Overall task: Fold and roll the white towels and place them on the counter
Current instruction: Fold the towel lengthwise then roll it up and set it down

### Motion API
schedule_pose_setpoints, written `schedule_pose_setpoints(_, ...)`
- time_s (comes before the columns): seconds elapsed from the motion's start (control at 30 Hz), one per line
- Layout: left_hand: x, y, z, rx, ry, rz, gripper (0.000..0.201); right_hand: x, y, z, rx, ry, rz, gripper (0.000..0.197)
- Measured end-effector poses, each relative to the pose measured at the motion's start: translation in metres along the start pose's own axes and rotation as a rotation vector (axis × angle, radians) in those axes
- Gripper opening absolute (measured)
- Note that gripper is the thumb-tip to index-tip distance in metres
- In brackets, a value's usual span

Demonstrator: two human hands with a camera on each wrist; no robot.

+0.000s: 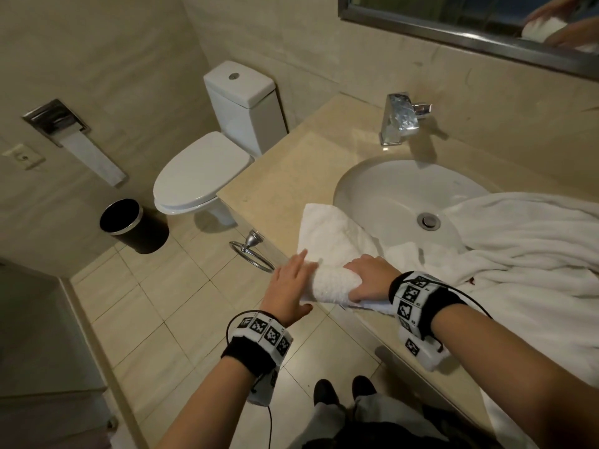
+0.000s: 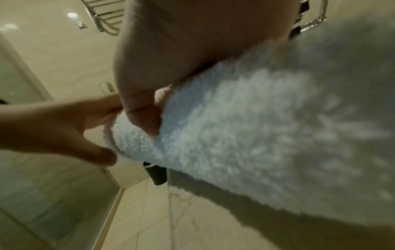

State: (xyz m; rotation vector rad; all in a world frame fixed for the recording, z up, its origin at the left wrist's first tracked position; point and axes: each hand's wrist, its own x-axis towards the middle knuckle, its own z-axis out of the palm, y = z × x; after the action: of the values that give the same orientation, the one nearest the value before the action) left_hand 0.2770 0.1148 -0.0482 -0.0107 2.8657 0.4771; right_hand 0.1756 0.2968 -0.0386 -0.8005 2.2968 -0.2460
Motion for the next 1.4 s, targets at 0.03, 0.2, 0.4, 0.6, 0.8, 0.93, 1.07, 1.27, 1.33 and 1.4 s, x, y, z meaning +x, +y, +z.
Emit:
schedule_pose_setpoints(0.03, 0.003, 0.002, 0.001, 0.120, -0.019, 0.021, 0.081, -0.002, -0.002, 0.000, -0.039, 0.016, -0.020, 0.070)
schedule_pose_setpoints(0.2, 0.017, 0.010, -0.001, 0.334, -0.038, 0.040, 0.061, -0.022, -0.010, 0.029, -0.376, 0.279, -0.077, 0.068)
schedule_pose_setpoints(0.4, 0.029, 0.018, -0.009, 0.408, -0.113, -0.030, 0.052, -0.030, 0.000, 0.043, -0.644, 0.395, -0.053, 0.077)
schedule_pose_setpoints(0.6, 0.023, 0.034, -0.004, 0.636, -0.110, 0.034, 0.087, -0.020, -0.008, 0.019, -0.527, 0.267, -0.047, 0.076)
schedule_pose_setpoints(0.8, 0.013, 0.037, 0.012, 0.577, 0.028, 0.051, 0.080, -0.024, -0.004, 0.013, -0.476, 0.229, -0.125, 0.073)
schedule_pose_setpoints(0.93, 0.006, 0.029, 0.022, 0.504, 0.109, 0.109, 0.069, -0.027, -0.006, 0.020, -0.433, 0.177, -0.150, 0.071)
schedule_pose_setpoints(1.07, 0.011, 0.025, 0.025, 0.394, 0.099, 0.061, 0.076, -0.015, -0.005, 0.007, -0.326, 0.068, -0.140, 0.071)
schedule_pose_setpoints(1.27, 0.018, 0.036, 0.018, 0.417, 0.019, 0.020, 0.097, 0.009, 0.003, -0.014, -0.072, -0.144, -0.038, 0.074)
schedule_pose_setpoints(1.33, 0.023, 0.040, 0.016, 0.417, 0.021, -0.036, 0.077, 0.015, 0.003, -0.018, -0.073, -0.162, -0.038, 0.071)
schedule_pose_setpoints(1.4, 0.031, 0.044, 0.009, 0.394, 0.040, -0.059, 0.055, 0.018, 0.005, -0.018, -0.052, -0.156, -0.056, 0.073)
